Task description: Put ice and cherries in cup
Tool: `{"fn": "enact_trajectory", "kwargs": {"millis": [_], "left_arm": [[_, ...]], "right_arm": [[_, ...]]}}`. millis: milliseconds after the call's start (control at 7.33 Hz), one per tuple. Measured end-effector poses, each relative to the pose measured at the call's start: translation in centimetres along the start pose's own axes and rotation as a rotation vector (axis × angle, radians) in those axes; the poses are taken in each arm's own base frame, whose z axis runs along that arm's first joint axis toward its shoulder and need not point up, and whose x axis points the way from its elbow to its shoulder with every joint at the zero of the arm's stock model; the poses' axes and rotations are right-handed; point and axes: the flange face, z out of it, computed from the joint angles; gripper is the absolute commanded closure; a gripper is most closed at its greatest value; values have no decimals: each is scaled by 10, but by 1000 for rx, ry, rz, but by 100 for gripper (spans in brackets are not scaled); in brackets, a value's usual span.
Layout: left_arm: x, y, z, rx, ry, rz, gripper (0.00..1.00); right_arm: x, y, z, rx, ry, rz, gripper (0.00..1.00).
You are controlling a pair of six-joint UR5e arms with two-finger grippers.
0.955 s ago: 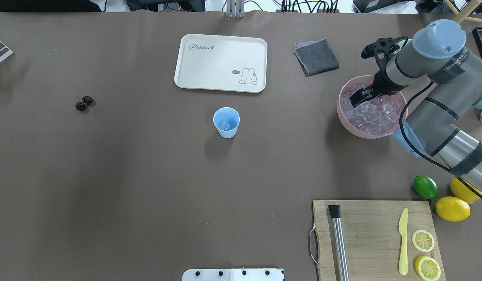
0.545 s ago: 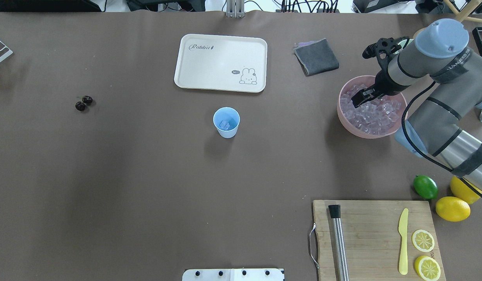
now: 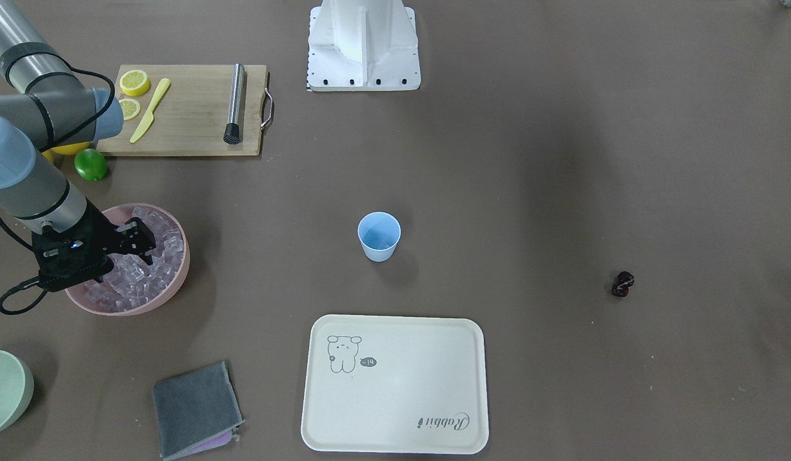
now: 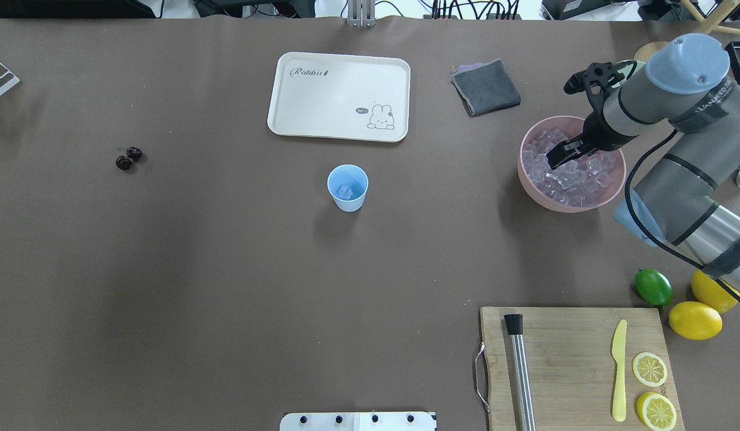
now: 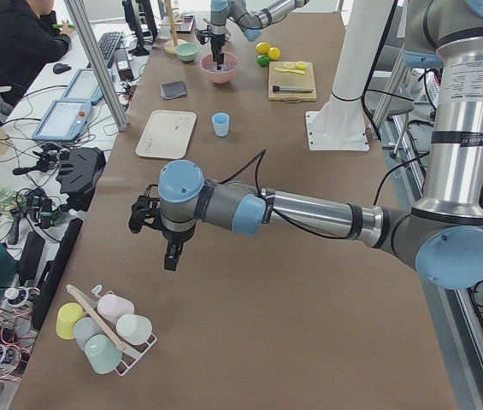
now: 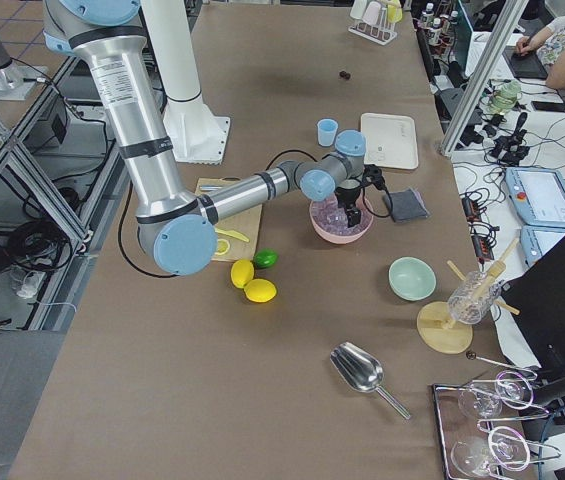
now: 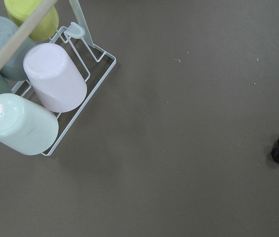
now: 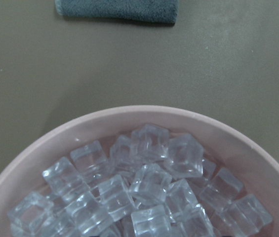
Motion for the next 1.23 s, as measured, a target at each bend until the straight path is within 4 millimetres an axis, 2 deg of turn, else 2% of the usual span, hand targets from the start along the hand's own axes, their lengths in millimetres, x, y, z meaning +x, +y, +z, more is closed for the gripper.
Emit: {"fn": "enact_trajectory", "kwargs": {"millis": [955, 1091, 1227], "left_arm": [[0, 1, 0, 1, 0, -1, 2], [0, 2, -1, 2, 1, -1, 2], [-1, 2, 0, 1, 1, -1, 2]], "right_arm": [[-9, 3, 4, -4, -4, -10, 14], [-9, 5, 6, -6, -4, -12, 17], [-11, 6, 7, -7, -3, -13, 34]]}}
